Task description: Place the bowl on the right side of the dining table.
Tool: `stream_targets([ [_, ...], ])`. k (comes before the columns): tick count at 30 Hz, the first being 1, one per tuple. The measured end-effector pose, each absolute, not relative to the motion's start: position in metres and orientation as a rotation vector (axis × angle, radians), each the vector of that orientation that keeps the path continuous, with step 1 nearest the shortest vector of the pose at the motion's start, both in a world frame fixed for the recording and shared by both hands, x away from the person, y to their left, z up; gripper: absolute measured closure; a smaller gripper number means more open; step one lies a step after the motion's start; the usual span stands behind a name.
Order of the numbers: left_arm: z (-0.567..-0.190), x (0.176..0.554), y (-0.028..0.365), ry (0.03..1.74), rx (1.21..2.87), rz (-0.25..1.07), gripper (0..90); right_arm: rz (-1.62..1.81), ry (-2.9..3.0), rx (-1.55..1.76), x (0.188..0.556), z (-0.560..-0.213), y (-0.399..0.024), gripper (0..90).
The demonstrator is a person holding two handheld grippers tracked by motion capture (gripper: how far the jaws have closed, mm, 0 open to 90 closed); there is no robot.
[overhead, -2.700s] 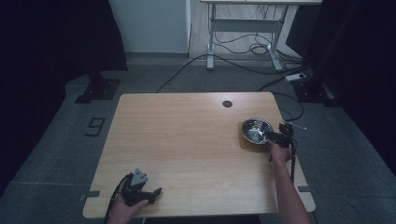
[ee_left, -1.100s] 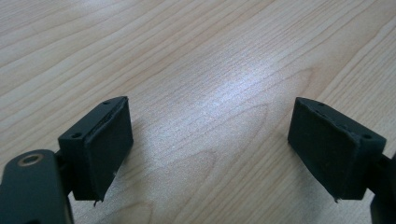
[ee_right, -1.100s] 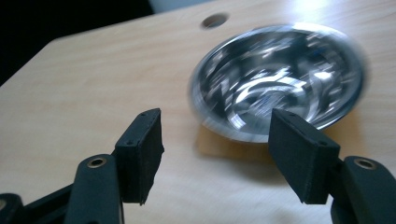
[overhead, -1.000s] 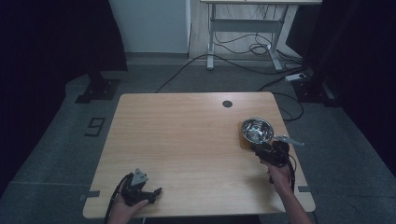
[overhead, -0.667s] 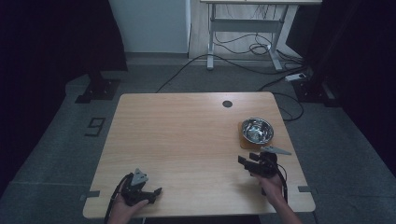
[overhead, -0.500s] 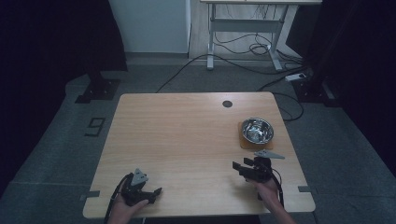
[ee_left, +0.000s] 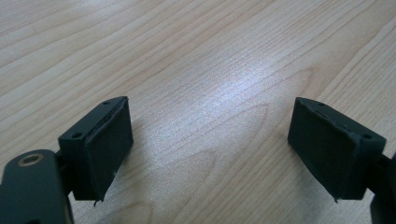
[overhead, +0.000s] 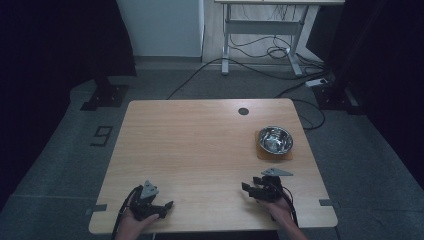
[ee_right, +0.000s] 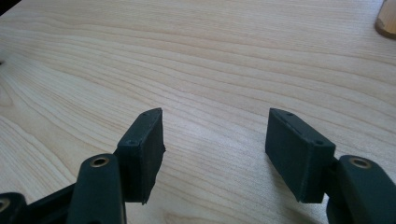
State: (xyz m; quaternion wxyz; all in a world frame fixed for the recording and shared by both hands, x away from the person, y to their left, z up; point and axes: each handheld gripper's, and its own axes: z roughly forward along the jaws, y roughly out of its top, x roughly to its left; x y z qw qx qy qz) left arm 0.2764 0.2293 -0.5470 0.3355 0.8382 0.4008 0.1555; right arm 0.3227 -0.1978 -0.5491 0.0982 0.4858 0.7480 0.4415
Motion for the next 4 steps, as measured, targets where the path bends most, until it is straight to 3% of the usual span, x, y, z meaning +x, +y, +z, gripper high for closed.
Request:
stream_targets([
  [4, -0.5470, 0.2764, 0.2293, 1.046, 2.186, 0.405, 13.6, 1.314, 2.205, 1.442, 0.3226, -0.5484, -0.1981, 37.1],
])
